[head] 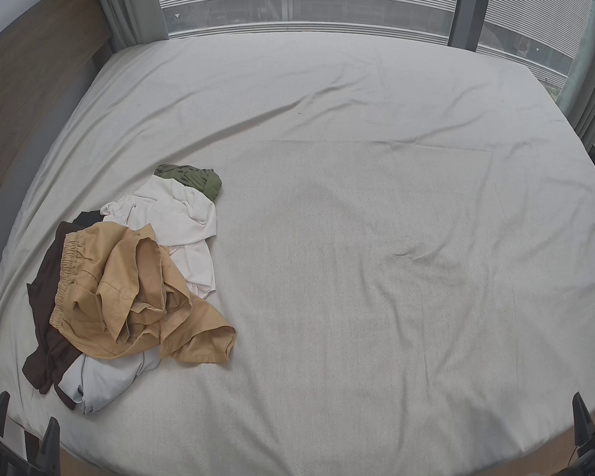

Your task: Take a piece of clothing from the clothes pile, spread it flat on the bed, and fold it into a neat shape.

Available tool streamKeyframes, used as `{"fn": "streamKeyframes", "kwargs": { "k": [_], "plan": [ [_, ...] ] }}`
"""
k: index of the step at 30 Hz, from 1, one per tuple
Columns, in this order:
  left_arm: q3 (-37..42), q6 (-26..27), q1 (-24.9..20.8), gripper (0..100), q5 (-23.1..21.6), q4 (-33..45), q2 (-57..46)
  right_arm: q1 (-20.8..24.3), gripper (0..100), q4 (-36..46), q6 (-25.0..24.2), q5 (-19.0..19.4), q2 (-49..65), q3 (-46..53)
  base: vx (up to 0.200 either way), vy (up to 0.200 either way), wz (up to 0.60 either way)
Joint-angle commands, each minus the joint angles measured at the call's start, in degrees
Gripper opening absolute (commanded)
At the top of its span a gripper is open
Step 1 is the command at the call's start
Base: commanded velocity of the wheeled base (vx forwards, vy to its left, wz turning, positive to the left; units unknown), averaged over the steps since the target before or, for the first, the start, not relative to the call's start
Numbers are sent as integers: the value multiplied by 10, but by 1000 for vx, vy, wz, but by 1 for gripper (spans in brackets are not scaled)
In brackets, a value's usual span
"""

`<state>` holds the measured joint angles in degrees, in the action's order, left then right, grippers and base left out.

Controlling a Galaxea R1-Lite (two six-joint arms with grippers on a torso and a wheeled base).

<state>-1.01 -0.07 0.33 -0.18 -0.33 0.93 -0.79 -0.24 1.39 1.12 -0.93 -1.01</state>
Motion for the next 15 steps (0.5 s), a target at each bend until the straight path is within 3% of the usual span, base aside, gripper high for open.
{"fn": "streamKeyframes", "kwargs": {
  "k": [1, 15],
  "plan": [
    [10, 0, 0, 100, 0, 0, -8, 0, 100, 0, 1, 0, 8, 10, 0, 0, 0],
    [10, 0, 0, 100, 0, 0, -8, -1, 100, -2, 1, -1, 8, 10, 0, 0, 0]
  ]
}}
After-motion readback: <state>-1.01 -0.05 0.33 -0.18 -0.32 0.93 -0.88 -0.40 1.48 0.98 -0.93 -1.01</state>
